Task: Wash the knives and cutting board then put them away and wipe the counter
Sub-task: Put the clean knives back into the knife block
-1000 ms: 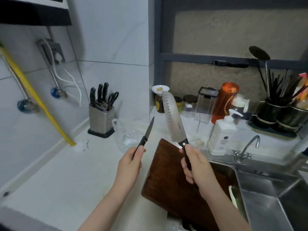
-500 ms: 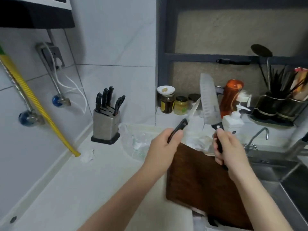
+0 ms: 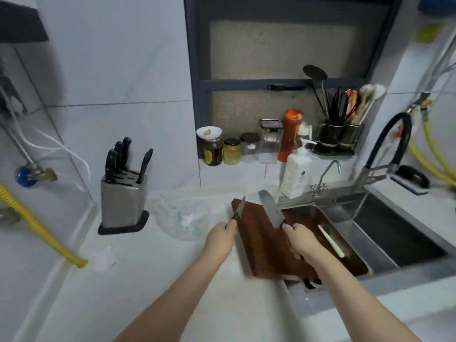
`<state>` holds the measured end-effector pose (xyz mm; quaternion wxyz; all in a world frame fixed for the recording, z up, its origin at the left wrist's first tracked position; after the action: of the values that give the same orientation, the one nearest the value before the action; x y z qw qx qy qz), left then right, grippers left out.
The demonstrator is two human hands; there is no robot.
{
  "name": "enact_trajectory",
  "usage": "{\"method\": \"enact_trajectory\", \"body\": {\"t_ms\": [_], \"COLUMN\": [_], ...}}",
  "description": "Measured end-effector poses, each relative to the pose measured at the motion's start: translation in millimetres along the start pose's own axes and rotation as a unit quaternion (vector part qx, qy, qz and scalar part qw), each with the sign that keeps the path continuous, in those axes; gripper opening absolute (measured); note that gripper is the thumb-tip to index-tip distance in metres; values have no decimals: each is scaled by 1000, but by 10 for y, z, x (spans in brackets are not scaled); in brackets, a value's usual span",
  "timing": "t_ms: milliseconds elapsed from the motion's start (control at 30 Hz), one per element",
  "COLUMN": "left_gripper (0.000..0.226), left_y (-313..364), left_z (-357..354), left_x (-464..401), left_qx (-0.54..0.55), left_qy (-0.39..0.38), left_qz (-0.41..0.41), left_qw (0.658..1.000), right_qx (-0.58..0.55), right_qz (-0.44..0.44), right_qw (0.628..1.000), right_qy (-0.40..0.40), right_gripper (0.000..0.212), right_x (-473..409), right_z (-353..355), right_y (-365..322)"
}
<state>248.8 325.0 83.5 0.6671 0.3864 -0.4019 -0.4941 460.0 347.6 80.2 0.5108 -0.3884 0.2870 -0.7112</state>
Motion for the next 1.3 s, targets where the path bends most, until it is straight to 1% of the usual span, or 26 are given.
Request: {"method": "enact_trajectory", "body": {"t_ms": [33, 67, 100, 167, 200, 267, 367, 433, 467, 533, 600, 667, 767, 900, 1000, 1100, 1200, 1300], "left_gripper": [34, 33, 33, 32, 30, 23, 19, 12, 9, 11, 13, 12, 15, 20, 27, 22, 15, 13], "left_y": [-47, -103, -187, -419, -495, -595, -764, -886, -936, -1015, -1095, -1170, -1217, -1166, -1105, -1057, -1044, -1058], "left_z": [102, 238, 375, 606, 727, 993, 1369, 1571, 1666, 1806, 1879, 1924, 1974, 2037, 2084, 2090, 2075, 2080], "left_x": [-5, -25, -61, 19, 83, 215, 373, 442, 477, 534, 578, 609, 655, 650, 585, 559, 565, 570], "left_qx": [8, 33, 65, 108, 110, 130, 162, 186, 195, 206, 227, 248, 258, 265, 248, 234, 235, 236], "left_qy": [14, 29, 39, 40, 37, 47, 98, 130, 143, 163, 178, 189, 212, 227, 234, 248, 264, 280], "left_qz": [-9, 2, 33, 99, 107, 103, 104, 122, 128, 137, 145, 155, 159, 155, 149, 145, 161, 176], "left_qw": [1000, 999, 997, 988, 988, 985, 976, 966, 962, 955, 946, 937, 929, 924, 928, 929, 922, 914], "right_qx": [-2, -31, -61, -71, -67, -76, -111, -152, -165, -165, -175, -165, -140, -109, -113, -129, -126, -106], "right_qz": [6, 17, 19, 6, 2, 22, 67, 95, 114, 165, 198, 218, 247, 243, 256, 253, 257, 267], "right_qw": [1000, 999, 998, 997, 996, 992, 979, 965, 961, 961, 957, 956, 951, 953, 951, 949, 945, 944], "right_qy": [3, 1, -7, -36, -53, -95, -155, -192, -191, -148, -118, -111, -124, -145, -133, -138, -157, -164], "right_gripper": [31, 29, 28, 23, 20, 17, 22, 26, 27, 27, 25, 25, 26, 25, 22, 18, 16, 21], "right_x": [47, 81, 137, 243, 292, 352, 476, 567, 597, 616, 586, 528, 426, 265, 138, 12, -58, -106], "right_z": [-82, -166, -231, -380, -450, -547, -639, -722, -761, -814, -898, -1020, -1220, -1475, -1616, -1721, -1815, -1895], "right_y": [-54, -131, -227, -339, -419, -646, -1091, -1376, -1503, -1724, -1896, -2040, -2246, -2442, -2583, -2692, -2766, -2806]}}
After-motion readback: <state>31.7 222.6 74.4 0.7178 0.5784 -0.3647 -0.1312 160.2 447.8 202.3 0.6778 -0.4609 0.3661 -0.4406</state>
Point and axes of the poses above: each hand's wrist, its own x-axis away from the middle knuckle, its own z-axis out of the back of the hand, y = z × x, the point moved 5 cm from there along -x, towards the middle knuckle, and after that the axes turned 4 degrees about -z, right-handed, at the moved point
